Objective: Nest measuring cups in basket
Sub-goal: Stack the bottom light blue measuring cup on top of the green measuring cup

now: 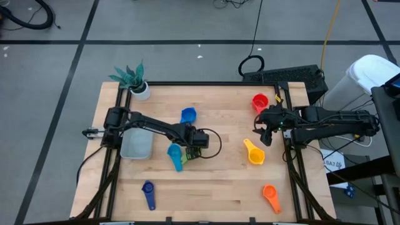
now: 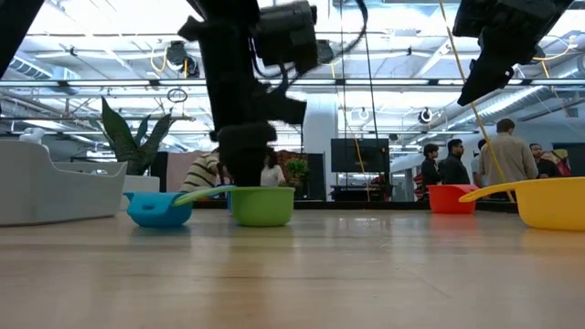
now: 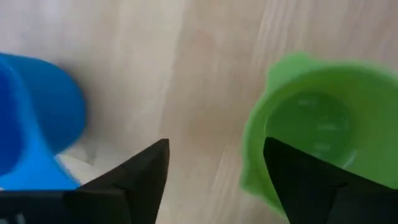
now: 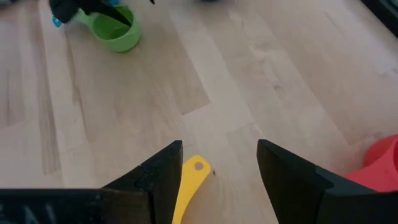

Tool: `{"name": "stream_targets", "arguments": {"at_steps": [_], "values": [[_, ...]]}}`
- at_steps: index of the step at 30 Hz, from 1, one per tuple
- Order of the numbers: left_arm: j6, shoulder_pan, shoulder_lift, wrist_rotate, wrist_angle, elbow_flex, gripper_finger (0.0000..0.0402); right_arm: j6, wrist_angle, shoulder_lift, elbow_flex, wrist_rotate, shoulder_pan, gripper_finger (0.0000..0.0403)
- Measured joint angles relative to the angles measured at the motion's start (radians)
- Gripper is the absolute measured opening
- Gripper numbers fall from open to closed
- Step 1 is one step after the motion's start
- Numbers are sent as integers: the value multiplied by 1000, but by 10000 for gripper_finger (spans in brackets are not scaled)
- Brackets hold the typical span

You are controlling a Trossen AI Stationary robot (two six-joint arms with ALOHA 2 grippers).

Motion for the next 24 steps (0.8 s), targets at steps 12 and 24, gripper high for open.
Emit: {"name": "stream_targets", "arguments": {"at_steps": [12, 24], "values": [[-162, -46, -244, -105, -225, 0, 270, 5, -11, -20, 0, 6, 6, 199], [-392, -186, -266, -124, -380, -50, 271, 7, -2, -49, 0, 27, 16, 199]]}}
